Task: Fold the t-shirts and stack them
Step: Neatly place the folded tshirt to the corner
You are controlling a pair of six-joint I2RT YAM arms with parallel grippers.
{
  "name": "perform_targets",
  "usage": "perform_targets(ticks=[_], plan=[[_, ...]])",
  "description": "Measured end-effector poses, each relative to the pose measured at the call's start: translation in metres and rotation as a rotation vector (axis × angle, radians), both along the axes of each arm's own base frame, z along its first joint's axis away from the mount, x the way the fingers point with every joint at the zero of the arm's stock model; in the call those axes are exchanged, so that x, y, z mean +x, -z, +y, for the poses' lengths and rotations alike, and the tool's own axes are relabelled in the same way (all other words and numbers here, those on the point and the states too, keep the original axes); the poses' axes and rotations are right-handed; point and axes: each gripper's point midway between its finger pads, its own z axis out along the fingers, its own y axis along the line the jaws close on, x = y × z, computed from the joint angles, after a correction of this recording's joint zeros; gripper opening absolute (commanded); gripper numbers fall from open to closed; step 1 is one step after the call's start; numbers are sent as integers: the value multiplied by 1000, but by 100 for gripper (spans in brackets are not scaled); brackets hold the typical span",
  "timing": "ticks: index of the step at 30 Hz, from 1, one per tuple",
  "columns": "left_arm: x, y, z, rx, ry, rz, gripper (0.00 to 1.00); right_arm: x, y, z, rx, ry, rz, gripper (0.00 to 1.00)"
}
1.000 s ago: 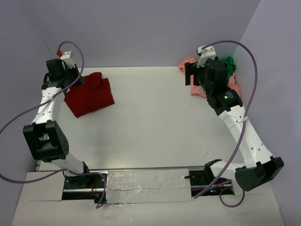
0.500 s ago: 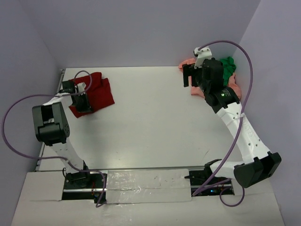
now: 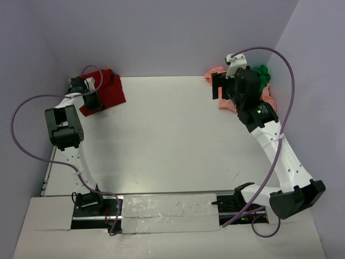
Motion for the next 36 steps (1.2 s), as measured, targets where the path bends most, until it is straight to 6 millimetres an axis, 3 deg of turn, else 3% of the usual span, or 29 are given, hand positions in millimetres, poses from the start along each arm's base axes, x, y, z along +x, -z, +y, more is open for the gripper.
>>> perform_targets(ticks=[6,10,14,16,17,19,22,27,30,33,36], plan=[[38,-2,20,33,-37,-50,0,0,0,0,0,1,0,90],[39,-2,26,24,-47,-56,6,0,0,0,0,-1,1,90],[8,-6,14,-20,-20,-36,54,2,4,5,2,-22,13,90],[-13,-14,2,-59,13,-24,63,5,11,10,3,-46,32,91],[-25,-21,-5,-83,29,-19,74,7,15,14,5,-63,45,92],[-43,-42,-18,-122,72,-38,76,12,27,23,4,-103,79,92],[-62,-95,-37,-165,139,-152,78,21,51,38,10,-162,142,92],[-99,-207,-64,-140,230,-551,80,32,91,52,19,-206,228,93],[-120,-252,-76,-108,253,-762,81,25,114,49,15,-197,250,93],[-122,-267,-78,-88,232,-864,80,15,122,39,14,-172,221,94],[-110,-243,-68,-71,183,-844,80,6,111,28,23,-141,142,91]])
